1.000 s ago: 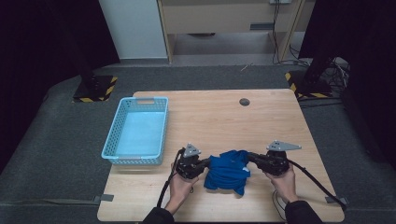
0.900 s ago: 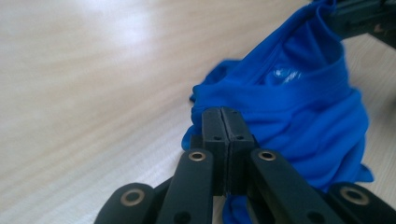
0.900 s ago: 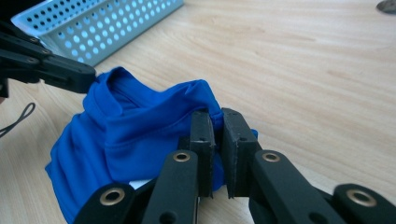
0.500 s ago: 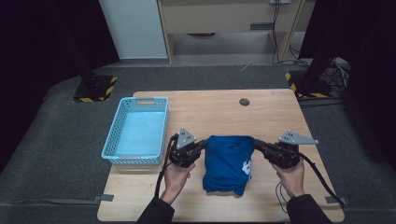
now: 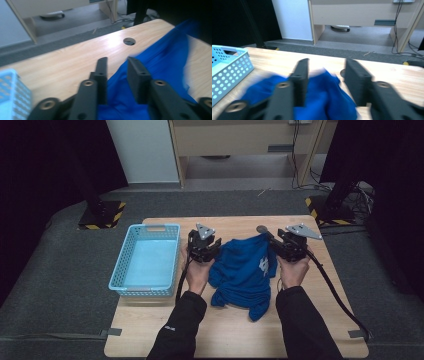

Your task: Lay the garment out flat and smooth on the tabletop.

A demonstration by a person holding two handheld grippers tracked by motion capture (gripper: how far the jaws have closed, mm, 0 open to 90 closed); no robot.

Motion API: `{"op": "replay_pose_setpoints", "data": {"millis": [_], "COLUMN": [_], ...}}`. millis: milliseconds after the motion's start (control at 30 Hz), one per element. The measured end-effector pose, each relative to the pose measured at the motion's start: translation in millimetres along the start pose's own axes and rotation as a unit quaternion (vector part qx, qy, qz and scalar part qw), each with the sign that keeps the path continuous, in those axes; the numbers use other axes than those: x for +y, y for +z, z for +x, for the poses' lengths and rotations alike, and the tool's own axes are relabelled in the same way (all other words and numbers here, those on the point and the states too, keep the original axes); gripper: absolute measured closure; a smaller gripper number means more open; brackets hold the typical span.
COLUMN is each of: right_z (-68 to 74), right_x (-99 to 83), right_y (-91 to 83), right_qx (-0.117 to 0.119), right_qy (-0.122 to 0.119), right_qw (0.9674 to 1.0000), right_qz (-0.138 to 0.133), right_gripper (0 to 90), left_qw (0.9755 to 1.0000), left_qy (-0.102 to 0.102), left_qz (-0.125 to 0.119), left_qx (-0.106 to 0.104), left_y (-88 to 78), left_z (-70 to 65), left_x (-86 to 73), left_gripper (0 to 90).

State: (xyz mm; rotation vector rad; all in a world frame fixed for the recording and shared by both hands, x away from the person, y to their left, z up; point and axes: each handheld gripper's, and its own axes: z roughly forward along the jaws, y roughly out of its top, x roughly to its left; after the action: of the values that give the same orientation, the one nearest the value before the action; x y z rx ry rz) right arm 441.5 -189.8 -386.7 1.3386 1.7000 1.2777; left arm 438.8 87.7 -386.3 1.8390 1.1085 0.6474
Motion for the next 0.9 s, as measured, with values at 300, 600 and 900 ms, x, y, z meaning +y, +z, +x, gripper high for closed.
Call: {"op": "replay_pose_setpoints", "data": {"millis": [300, 600, 900], "right_z": [-6.1, -14.3, -12.1], "right_x": [-41.7, -102.0, -136.5], "right_y": [-25.8, -59.6, -74.6], "right_qx": [0.032, 0.049, 0.082], "right_qy": [-0.014, -0.033, -0.019], "right_qw": [0.9992, 0.9941, 0.9861], "right_qz": [0.017, 0.091, 0.143], "right_gripper": [20.9, 12.9, 24.8], "left_qw": [0.9992, 0.9962, 0.9926], "left_qy": [0.026, 0.011, -0.012], "left_qz": [0.024, 0.070, 0.105], "left_qx": [-0.018, -0.052, -0.060], "left_y": [-30.2, -54.6, -48.5], "left_z": [0.1, -6.2, -17.1], "left_x": [-51.0, -108.3, -145.1], "left_gripper": [43.7, 33.6, 40.6]}}
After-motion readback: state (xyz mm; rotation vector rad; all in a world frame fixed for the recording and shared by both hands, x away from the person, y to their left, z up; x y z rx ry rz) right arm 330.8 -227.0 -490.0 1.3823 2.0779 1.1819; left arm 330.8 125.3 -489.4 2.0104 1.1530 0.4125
